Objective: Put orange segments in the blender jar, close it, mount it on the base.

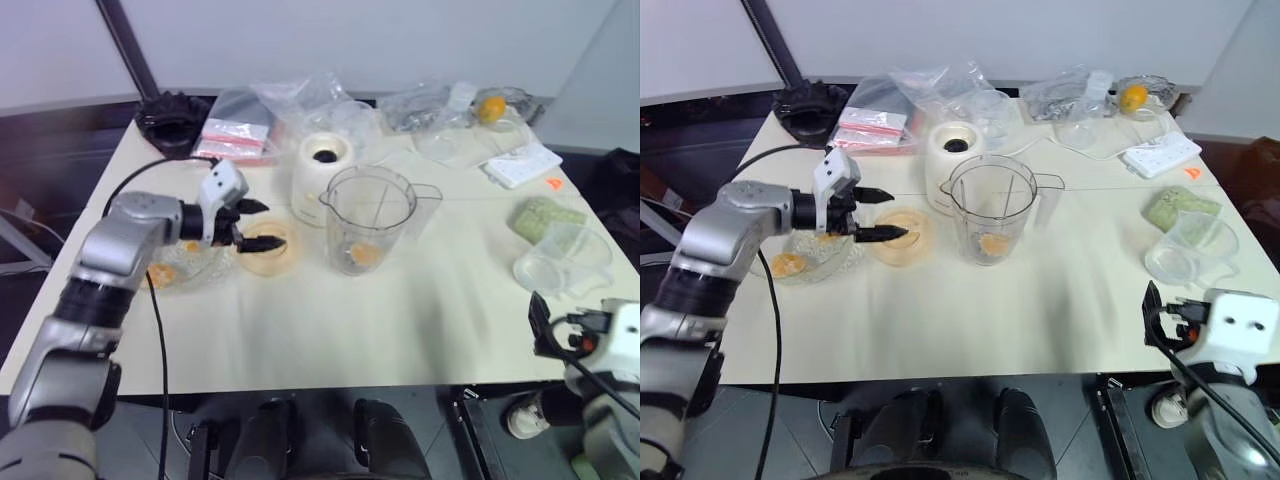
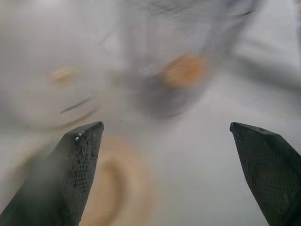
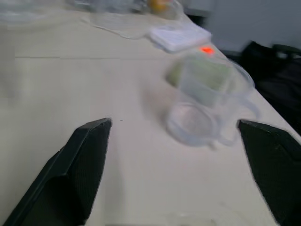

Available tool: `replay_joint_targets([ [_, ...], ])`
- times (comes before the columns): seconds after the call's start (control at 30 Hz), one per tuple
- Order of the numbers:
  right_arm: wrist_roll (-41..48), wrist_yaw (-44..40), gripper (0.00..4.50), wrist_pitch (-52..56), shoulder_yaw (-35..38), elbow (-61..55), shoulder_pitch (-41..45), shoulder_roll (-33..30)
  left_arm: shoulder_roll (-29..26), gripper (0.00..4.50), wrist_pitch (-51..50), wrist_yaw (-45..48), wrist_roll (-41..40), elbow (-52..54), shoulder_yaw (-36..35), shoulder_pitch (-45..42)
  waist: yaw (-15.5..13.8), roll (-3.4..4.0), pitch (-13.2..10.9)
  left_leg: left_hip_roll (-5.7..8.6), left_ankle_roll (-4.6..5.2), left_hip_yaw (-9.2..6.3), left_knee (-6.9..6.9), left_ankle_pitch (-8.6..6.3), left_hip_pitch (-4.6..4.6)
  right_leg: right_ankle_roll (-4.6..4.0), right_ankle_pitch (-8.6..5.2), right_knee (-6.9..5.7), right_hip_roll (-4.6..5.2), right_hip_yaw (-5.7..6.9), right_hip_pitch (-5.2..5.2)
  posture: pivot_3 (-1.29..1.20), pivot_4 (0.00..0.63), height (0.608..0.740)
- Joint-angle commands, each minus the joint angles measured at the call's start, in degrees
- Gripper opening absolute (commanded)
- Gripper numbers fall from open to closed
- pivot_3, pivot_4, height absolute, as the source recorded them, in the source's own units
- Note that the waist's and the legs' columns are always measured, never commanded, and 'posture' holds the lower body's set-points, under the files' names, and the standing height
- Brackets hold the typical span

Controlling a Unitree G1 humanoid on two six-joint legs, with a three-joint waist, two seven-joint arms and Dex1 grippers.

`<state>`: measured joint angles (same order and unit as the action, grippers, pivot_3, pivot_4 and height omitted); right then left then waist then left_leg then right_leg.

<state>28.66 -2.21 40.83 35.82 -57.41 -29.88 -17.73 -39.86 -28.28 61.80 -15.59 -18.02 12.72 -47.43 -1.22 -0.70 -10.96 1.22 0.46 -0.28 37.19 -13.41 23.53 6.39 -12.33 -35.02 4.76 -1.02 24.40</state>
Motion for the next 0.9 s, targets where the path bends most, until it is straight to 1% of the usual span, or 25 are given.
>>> replay_joint_targets([
  [0.03, 9.8, -4.9, 4.43, -3.0, 5.5, -2.6, -5.5, -2.8, 3.0, 4.50, 4.9, -0.8, 7.5, -10.7, 3.7, -6.5, -1.1, 0.00, 0.0, 0.00, 0.00, 0.02, -0.03, 0.00, 0.06, -0.02, -0.01, 0.07, 0.02, 0.02, 0.02, 0.00, 0.150, 0.740],
  [0.13, 14.8, -8.9, 4.43, -3.9, 5.4, -2.6, -7.9, -5.4, 7.6, 4.50, 7.7, -0.2, 11.7, -21.2, 6.2, -12.8, -1.3, -0.03, 0.0, 0.03, 0.00, -0.01, -0.05, -0.06, 0.40, -0.12, -0.02, 0.18, 0.05, 0.16, 0.16, 0.00, 0.150, 0.740],
  [0.17, 15.7, -10.1, 4.43, -4.0, 4.6, -2.6, -8.0, -6.3, 9.0, 4.50, 8.6, 0.8, 13.1, -23.9, 7.2, -14.5, -1.2, -0.03, 0.0, 0.04, 0.02, -0.03, -0.01, -0.07, 0.58, -0.11, -0.03, 0.22, 0.04, 0.18, 0.28, 0.00, 0.150, 0.740],
  [0.23, 17.8, -13.0, 4.43, -3.9, 2.1, -2.6, -7.1, -8.7, 10.6, 4.50, 13.7, 4.1, 16.0, -28.1, 9.6, -16.5, -1.0, -0.05, 0.0, 0.07, 0.12, 0.00, 0.11, -0.12, 0.88, -0.07, 0.00, 0.27, 0.04, 0.18, 0.46, 0.00, 0.150, 0.740],
  [0.3, 18.9, -14.4, 4.43, -3.4, 0.4, -1.9, -4.6, -11.2, 11.5, 4.50, 19.2, 6.6, 19.4, -32.8, 12.0, -18.4, -0.7, -0.10, 0.0, 0.07, 0.22, 0.05, 0.14, -0.18, 0.89, -0.06, 0.01, 0.35, 0.04, 0.15, 0.45, 0.00, 0.150, 0.740],
  [0.43, 20.6, -13.6, 4.43, -2.7, -0.6, 0.7, 1.2, -14.5, 13.5, 4.50, 25.4, 9.2, 24.4, -41.6, 14.3, -22.3, -0.4, -0.19, -0.1, 0.05, 0.26, 0.08, 0.29, -0.21, 0.88, -0.09, 0.05, 0.36, 0.02, 0.14, 0.41, 0.00, 0.150, 0.740],
  [0.57, 22.3, -13.2, 4.43, -2.6, -1.0, 1.3, 3.4, -15.7, 14.7, 4.50, 29.4, 7.8, 28.6, -47.8, 15.1, -24.2, -0.8, -0.20, -0.1, 0.02, 0.27, 0.04, 0.51, -0.21, 0.89, -0.10, 0.11, 0.27, 0.01, 0.17, 0.35, 0.00, 0.150, 0.740],
  [0.67, 23.1, -11.8, 4.43, -3.0, -1.1, 1.4, 4.2, -15.1, 15.5, 4.50, 30.5, 5.0, 31.0, -51.6, 14.9, -25.3, -1.0, -0.21, -0.1, 0.01, 0.35, 0.05, 0.78, -0.26, 0.93, -0.08, 0.12, 0.10, 0.02, 0.16, 0.34, 0.00, 0.150, 0.740],
  [0.8, 22.5, -10.4, 4.43, -3.5, -2.6, -0.2, 2.4, -13.7, 16.1, 4.50, 30.9, 4.3, 32.7, -54.6, 14.1, -25.4, -1.0, -0.26, -0.1, 0.02, 0.35, 0.02, 0.97, -0.26, 0.91, 0.00, 0.22, 0.08, 0.04, 0.16, 0.23, 0.00, 0.150, 0.740],
  [0.9, 22.1, -9.2, 4.43, -3.9, -4.0, -0.7, 2.1, -13.2, 17.8, 4.50, 30.8, 3.3, 34.0, -55.9, 14.2, -24.6, -1.0, -0.26, -0.1, 0.01, 0.35, 0.03, 1.01, -0.26, 0.90, -0.01, 0.25, 0.08, 0.05, 0.16, 0.21, 0.00, 0.150, 0.740],
])
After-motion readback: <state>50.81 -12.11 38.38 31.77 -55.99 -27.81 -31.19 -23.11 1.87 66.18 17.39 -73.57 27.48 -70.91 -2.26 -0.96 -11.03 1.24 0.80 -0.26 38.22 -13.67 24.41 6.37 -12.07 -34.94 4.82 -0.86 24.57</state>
